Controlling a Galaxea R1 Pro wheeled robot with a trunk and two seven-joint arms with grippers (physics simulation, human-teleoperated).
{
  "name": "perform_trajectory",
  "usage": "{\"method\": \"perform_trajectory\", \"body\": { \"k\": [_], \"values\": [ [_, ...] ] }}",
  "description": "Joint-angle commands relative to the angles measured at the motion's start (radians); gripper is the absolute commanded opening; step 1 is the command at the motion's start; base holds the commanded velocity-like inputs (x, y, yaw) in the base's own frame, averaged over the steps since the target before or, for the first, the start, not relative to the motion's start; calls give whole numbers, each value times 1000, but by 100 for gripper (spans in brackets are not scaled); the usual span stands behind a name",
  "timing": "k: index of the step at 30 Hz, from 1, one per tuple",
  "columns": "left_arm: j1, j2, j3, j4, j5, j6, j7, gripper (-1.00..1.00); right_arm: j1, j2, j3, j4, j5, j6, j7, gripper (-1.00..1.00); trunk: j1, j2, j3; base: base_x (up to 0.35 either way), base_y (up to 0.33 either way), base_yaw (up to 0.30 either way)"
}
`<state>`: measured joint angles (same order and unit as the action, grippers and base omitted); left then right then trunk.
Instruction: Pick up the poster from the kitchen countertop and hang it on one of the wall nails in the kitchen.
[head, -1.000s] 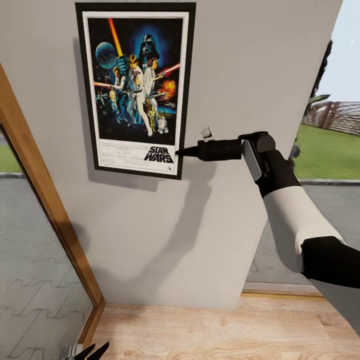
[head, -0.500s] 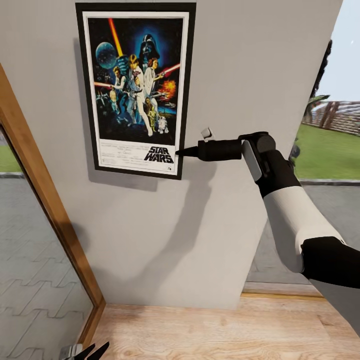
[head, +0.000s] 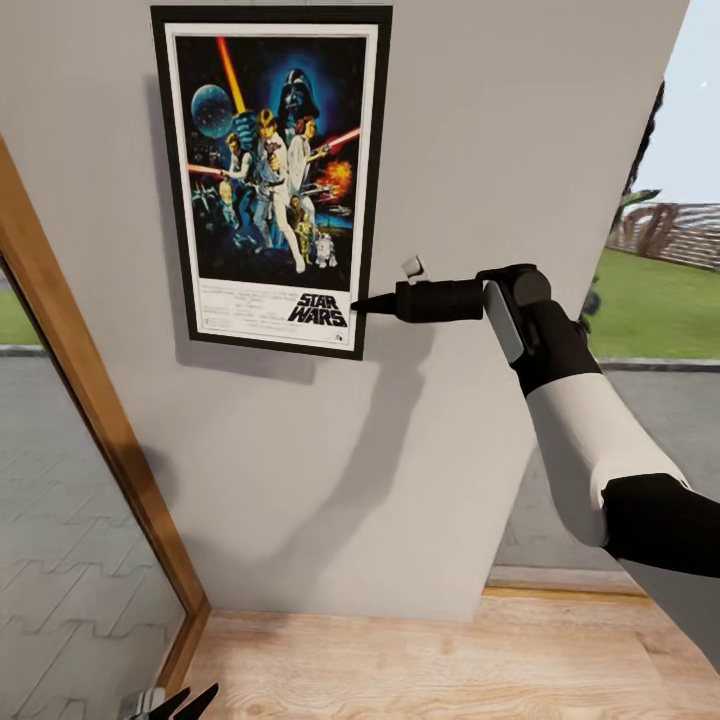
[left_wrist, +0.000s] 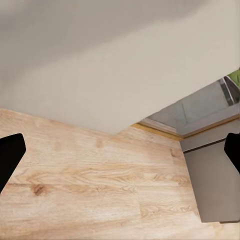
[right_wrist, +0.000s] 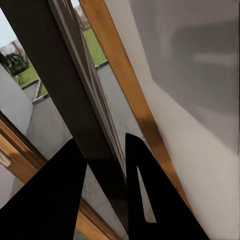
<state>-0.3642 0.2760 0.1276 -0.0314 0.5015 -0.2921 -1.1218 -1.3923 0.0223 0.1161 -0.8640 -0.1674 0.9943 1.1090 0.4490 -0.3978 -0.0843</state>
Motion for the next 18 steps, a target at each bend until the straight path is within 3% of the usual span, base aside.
{"method": "perform_trajectory", "body": {
  "k": [1,6,14,18],
  "values": [
    [-1,0,8,1,-8,-5,-3,100,-1,0,0,0,-4,6,0,-100,1,-2,-2,259,0,0],
    [-1,0,8,1,-8,-5,-3,100,0,0,0,0,-4,6,0,-100,1,-2,-2,150,0,0],
    [-2,0,8,1,-8,-5,-3,100,0,-1,0,0,-4,6,0,-100,1,-2,-2,22,0,0],
    [16,1,9,-1,-4,-3,-3,100,23,-24,-9,-1,-4,2,-2,-100,1,-2,-2,0,0,0]
  ]
}}
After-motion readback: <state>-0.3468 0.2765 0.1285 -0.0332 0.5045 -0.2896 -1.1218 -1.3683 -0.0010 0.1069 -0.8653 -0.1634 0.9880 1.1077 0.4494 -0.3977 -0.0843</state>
